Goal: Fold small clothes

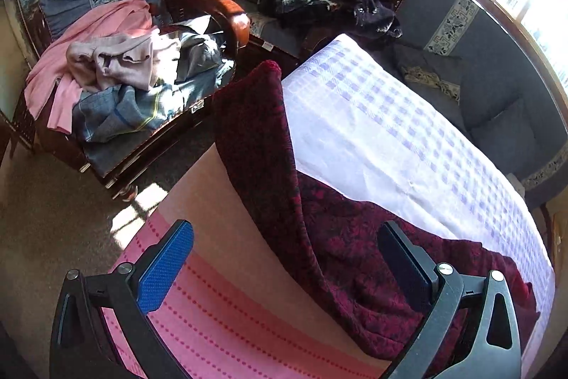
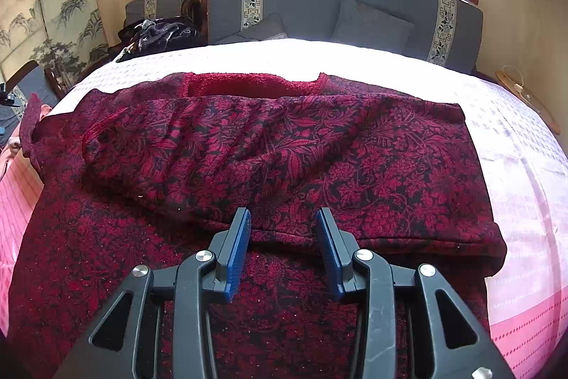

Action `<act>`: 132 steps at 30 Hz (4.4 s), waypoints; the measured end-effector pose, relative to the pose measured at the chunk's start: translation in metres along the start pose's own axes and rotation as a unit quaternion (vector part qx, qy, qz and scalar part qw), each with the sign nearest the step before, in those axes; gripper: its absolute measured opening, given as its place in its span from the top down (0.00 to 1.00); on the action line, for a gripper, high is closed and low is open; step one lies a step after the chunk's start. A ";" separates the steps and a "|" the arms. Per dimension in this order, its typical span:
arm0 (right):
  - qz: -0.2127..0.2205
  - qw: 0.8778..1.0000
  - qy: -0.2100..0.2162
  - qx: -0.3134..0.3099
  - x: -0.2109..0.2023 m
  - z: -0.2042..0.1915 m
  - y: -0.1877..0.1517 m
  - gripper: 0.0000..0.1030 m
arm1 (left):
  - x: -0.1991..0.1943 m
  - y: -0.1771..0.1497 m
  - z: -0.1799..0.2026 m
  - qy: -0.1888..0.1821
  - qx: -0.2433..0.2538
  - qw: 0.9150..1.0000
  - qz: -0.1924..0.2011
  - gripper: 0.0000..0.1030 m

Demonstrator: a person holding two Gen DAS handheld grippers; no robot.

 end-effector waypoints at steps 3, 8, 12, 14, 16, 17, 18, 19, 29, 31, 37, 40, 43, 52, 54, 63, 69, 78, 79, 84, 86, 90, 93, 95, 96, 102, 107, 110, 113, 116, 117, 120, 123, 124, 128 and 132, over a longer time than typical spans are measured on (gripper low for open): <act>0.000 1.000 0.003 -0.001 0.000 0.000 0.000 0.60 | 0.029 0.000 -0.018 -0.012 -0.046 0.998 -0.030 0.35; 0.001 1.000 0.004 0.000 0.000 -0.001 0.000 0.59 | 0.020 -0.011 -0.014 -0.082 -0.061 0.995 0.019 0.91; 0.000 1.000 0.013 0.013 0.000 0.001 0.001 0.56 | -0.044 -0.027 0.047 -0.177 0.013 0.980 0.095 0.91; 0.000 0.999 0.022 0.027 0.001 0.005 0.000 0.54 | -0.076 -0.047 0.097 -0.205 0.080 0.969 0.115 0.91; 0.001 0.998 0.032 0.048 0.001 0.011 0.000 0.53 | -0.100 -0.073 0.150 -0.246 0.140 0.951 0.120 0.91; 0.002 0.997 0.038 0.060 0.001 0.015 -0.001 0.53 | -0.108 -0.089 0.176 -0.263 0.168 0.942 0.122 0.91; 0.003 0.996 0.044 0.073 0.001 0.019 -0.002 0.53 | -0.114 -0.104 0.200 -0.279 0.193 0.933 0.121 0.91; 0.005 0.995 0.050 0.086 0.001 0.023 -0.002 0.53 | -0.117 -0.121 0.225 -0.294 0.216 0.923 0.118 0.91; 0.034 0.963 0.126 0.236 0.000 0.072 -0.013 0.52 | -0.025 -0.263 0.363 -0.351 0.310 0.883 0.010 0.91; 0.036 0.960 0.133 0.245 0.001 0.075 -0.013 0.52 | -0.003 -0.282 0.373 -0.351 0.325 0.878 -0.010 0.90; 0.039 0.953 0.151 0.260 0.003 0.080 -0.015 0.51 | 0.012 -0.311 0.376 -0.336 0.355 0.872 -0.023 0.79; 0.038 0.951 0.155 0.263 0.004 0.082 -0.014 0.50 | -0.010 -0.312 0.362 -0.352 0.340 0.872 -0.021 0.45; 0.038 0.951 0.157 0.263 0.005 0.083 -0.016 0.50 | -0.042 -0.309 0.333 -0.353 0.323 0.877 0.039 0.14; -0.008 0.909 0.267 0.321 0.022 0.107 -0.020 0.36 | -0.045 -0.301 0.239 -0.332 0.254 0.901 0.113 0.06; -0.022 0.876 0.321 0.359 0.021 0.116 -0.025 0.32 | -0.042 -0.295 0.234 -0.333 0.237 0.905 0.117 0.06; -0.083 0.856 0.328 0.390 0.034 0.126 -0.008 0.18 | -0.029 -0.297 0.236 -0.335 0.229 0.910 0.086 0.06; -0.089 0.909 0.248 0.322 0.032 0.113 0.021 0.91 | -0.020 -0.291 0.220 -0.346 0.171 0.919 0.077 0.06; -0.006 0.957 0.167 0.235 0.013 0.129 0.062 0.91 | -0.010 -0.290 0.210 -0.343 0.135 0.928 0.057 0.06; -0.009 0.958 0.162 0.238 0.017 0.132 0.059 0.91 | -0.009 -0.289 0.209 -0.345 0.130 0.928 0.056 0.06; -0.027 0.950 0.157 0.269 0.039 0.150 0.030 0.91 | -0.003 -0.286 0.204 -0.343 0.111 0.931 0.048 0.06; -0.032 0.948 0.160 0.272 0.044 0.151 0.025 0.91 | -0.003 -0.287 0.205 -0.342 0.111 0.932 0.047 0.06; -0.039 0.950 0.154 0.269 0.052 0.149 0.024 0.91 | -0.001 -0.287 0.206 -0.336 0.110 0.934 0.044 0.06; -0.049 0.952 0.144 0.265 0.060 0.145 0.020 0.92 | 0.002 -0.282 0.204 -0.336 0.102 0.935 0.040 0.06; -0.049 0.949 0.149 0.273 0.062 0.148 0.017 0.93 | 0.003 -0.280 0.202 -0.334 0.100 0.936 0.043 0.06; -0.048 0.948 0.151 0.276 0.062 0.149 0.016 0.94 | 0.003 -0.280 0.203 -0.332 0.101 0.937 0.043 0.06; -0.044 0.950 0.139 0.276 0.063 0.147 0.014 0.95 | 0.003 -0.281 0.206 -0.313 0.112 0.942 0.045 0.06; -0.042 0.957 0.118 0.261 0.061 0.143 0.015 0.95 | 0.002 -0.282 0.208 -0.301 0.119 0.945 0.047 0.06; -0.046 0.959 0.116 0.255 0.060 0.143 0.017 0.95 | 0.000 -0.285 0.209 -0.289 0.126 0.948 0.052 0.06; -0.045 0.962 0.110 0.247 0.044 0.142 0.017 0.85 | -0.003 -0.287 0.212 -0.279 0.136 0.949 0.057 0.06; -0.013 0.962 0.124 0.244 0.001 0.140 0.005 0.75 | -0.004 -0.288 0.215 -0.270 0.145 0.950 0.062 0.06; -0.003 0.960 0.136 0.243 -0.015 0.140 -0.003 0.69 | -0.005 -0.289 0.216 -0.267 0.148 0.950 0.062 0.06; 0.013 0.958 0.160 0.236 -0.066 0.140 -0.040 0.56 | -0.008 -0.292 0.221 -0.254 0.162 0.951 0.070 0.06; 0.021 0.966 0.152 0.210 -0.112 0.139 -0.083 0.53 | -0.012 -0.296 0.226 -0.237 0.180 0.951 0.079 0.06; 0.022 0.970 0.141 0.198 -0.126 0.139 -0.097 0.53 | -0.015 -0.298 0.228 -0.232 0.187 0.951 0.083 0.06; 0.030 0.981 0.100 0.163 -0.173 0.145 -0.142 0.53 | -0.035 -0.314 0.230 -0.216 0.228 0.943 0.106 0.06; 0.032 0.985 0.083 0.147 -0.203 0.156 -0.169 0.41 | -0.071 -0.341 0.223 -0.207 0.264 0.931 0.142 0.06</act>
Point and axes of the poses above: each gripper's, at about its wrist camera, not at the fingertips, and x roughly the way its jaws point, z to its right, y to its top, the point moved 2 cm from there along x, roughly the way its jaws point, and after that the axes turned 10 degrees about -y, right-handed, at the moved point
